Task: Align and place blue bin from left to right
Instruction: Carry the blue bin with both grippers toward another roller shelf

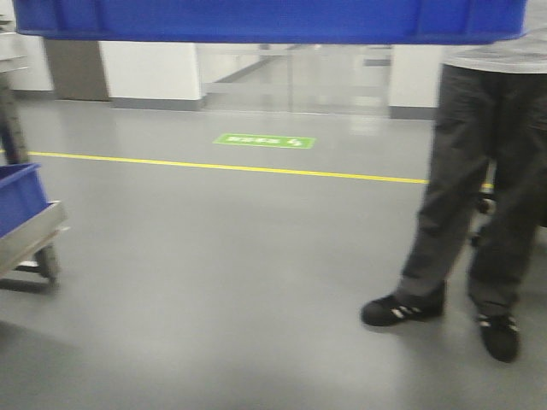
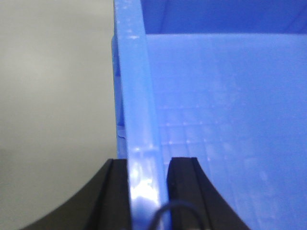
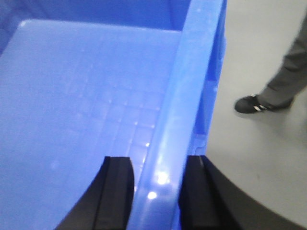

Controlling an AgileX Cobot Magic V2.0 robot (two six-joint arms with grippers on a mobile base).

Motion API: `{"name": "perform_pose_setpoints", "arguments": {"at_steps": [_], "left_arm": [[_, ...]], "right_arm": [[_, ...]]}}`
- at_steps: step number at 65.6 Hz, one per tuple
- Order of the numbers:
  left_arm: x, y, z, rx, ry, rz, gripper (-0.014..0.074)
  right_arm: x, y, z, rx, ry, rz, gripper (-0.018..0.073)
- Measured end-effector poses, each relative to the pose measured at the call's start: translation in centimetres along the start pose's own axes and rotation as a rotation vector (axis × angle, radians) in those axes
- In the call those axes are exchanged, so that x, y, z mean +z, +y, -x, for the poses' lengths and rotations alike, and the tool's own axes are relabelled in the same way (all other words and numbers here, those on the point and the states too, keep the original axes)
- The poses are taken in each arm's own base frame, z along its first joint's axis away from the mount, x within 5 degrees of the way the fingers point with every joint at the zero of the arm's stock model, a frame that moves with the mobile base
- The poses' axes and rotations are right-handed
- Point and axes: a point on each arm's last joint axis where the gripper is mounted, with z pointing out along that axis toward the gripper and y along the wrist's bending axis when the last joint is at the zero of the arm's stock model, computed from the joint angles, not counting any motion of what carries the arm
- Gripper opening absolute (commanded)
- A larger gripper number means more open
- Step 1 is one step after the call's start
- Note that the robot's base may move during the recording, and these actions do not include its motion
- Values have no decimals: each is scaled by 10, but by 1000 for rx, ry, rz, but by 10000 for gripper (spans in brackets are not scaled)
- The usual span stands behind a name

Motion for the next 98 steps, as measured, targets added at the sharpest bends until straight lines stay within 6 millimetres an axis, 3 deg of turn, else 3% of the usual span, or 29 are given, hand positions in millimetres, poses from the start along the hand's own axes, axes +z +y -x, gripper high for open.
{"name": "perform_pose_setpoints", "arguments": {"at_steps": [38, 98], "left_arm": [[5, -5, 25, 20, -286, -44, -111], [4, -6, 28, 6, -330, -64, -111]], "right_arm": [[-1, -2, 3, -1, -30, -8, -153], [0, -2, 1, 8, -8, -10, -153]]}}
